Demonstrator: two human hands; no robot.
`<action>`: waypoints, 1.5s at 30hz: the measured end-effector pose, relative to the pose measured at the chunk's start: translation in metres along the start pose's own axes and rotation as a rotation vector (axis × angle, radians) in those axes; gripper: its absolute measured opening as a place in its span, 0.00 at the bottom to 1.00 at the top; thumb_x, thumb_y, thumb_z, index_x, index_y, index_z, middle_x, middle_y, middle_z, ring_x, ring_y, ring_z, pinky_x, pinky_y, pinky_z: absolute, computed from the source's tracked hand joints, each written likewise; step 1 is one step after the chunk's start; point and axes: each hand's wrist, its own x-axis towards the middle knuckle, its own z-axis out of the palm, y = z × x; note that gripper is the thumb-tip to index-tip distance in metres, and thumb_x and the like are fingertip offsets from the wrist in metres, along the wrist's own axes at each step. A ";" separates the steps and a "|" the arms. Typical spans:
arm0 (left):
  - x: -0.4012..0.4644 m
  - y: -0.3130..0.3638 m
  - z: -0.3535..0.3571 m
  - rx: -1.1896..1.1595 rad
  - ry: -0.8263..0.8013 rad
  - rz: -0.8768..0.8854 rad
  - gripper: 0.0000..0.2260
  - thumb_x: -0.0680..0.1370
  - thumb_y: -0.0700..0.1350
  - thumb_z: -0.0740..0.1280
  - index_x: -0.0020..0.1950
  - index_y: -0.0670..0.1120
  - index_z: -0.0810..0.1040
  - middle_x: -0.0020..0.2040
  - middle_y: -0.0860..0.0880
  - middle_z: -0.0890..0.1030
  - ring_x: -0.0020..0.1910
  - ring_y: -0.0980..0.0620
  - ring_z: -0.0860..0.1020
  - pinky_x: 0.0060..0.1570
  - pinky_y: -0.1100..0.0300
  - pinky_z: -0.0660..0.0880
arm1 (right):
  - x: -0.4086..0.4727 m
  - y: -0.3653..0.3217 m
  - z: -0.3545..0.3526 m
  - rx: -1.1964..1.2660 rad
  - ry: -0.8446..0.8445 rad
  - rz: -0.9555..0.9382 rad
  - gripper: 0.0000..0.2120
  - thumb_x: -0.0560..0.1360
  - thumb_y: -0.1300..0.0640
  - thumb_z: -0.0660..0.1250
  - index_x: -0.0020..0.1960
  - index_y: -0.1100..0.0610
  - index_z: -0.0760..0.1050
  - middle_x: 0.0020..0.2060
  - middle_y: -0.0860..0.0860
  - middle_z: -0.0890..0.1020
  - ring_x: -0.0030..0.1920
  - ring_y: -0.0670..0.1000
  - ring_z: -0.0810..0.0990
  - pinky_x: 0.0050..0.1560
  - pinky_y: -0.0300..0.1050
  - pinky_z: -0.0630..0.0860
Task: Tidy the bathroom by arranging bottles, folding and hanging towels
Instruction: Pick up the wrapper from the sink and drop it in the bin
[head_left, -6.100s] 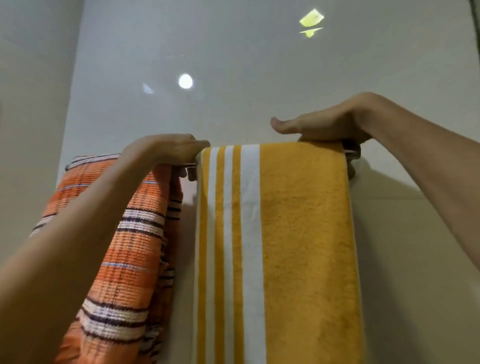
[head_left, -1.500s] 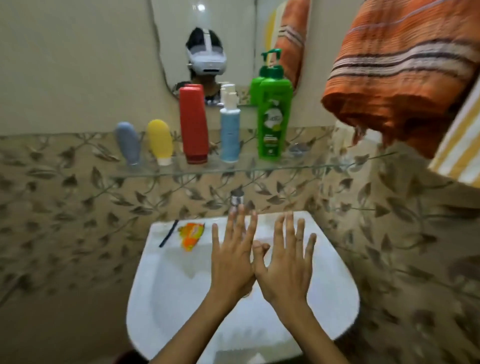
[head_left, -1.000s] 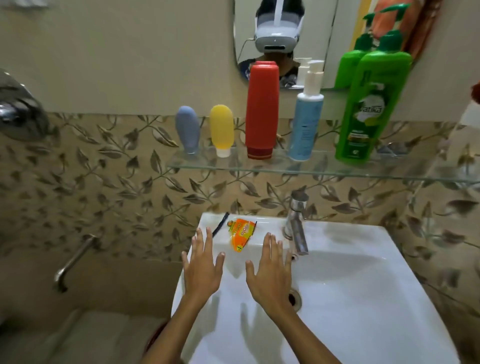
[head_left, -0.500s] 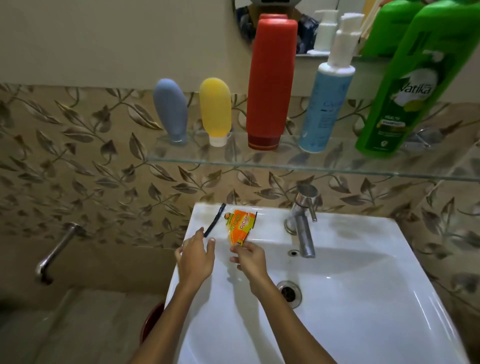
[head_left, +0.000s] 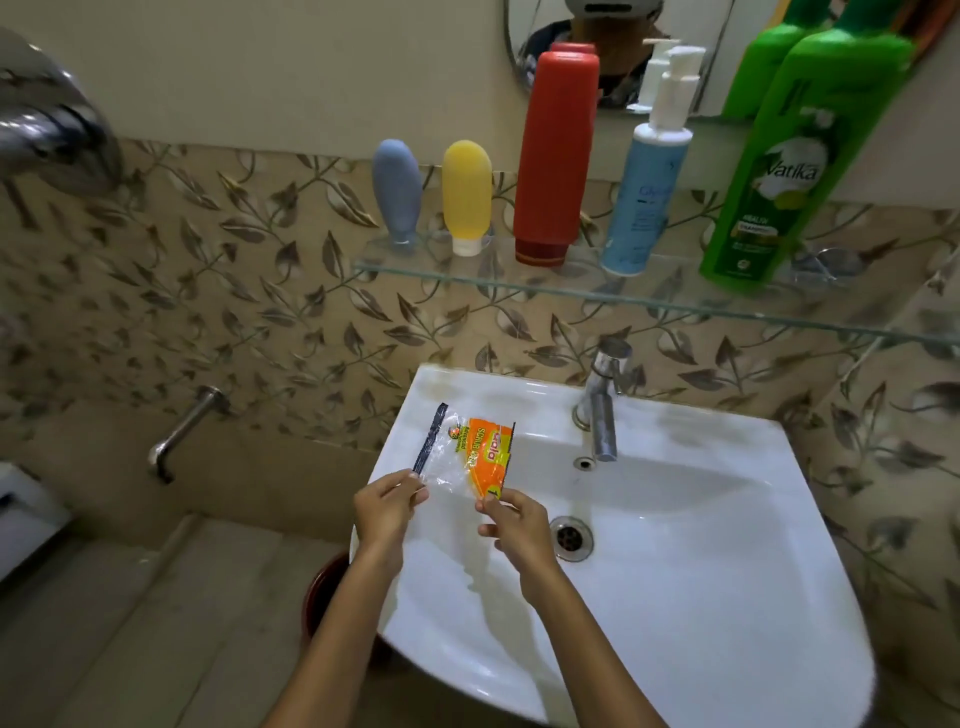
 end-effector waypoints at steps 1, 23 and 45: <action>-0.010 -0.002 -0.006 -0.047 0.005 -0.020 0.07 0.75 0.32 0.66 0.51 0.31 0.78 0.37 0.44 0.78 0.30 0.53 0.80 0.27 0.72 0.73 | -0.009 0.005 -0.001 -0.006 -0.005 -0.008 0.04 0.78 0.59 0.64 0.46 0.53 0.77 0.41 0.49 0.82 0.31 0.46 0.77 0.32 0.32 0.69; -0.092 -0.065 -0.206 -0.222 0.425 -0.117 0.13 0.73 0.32 0.68 0.58 0.33 0.75 0.44 0.39 0.81 0.33 0.54 0.81 0.30 0.72 0.76 | -0.097 0.113 0.117 -0.151 -0.351 0.031 0.06 0.77 0.61 0.66 0.52 0.61 0.78 0.35 0.49 0.83 0.32 0.43 0.82 0.38 0.35 0.80; 0.190 -0.295 -0.274 0.474 -0.015 -0.516 0.07 0.71 0.33 0.71 0.48 0.32 0.81 0.47 0.33 0.82 0.50 0.35 0.80 0.50 0.49 0.75 | 0.102 0.327 0.234 -0.449 -0.052 0.732 0.10 0.78 0.60 0.63 0.38 0.53 0.72 0.31 0.51 0.75 0.29 0.46 0.73 0.29 0.38 0.67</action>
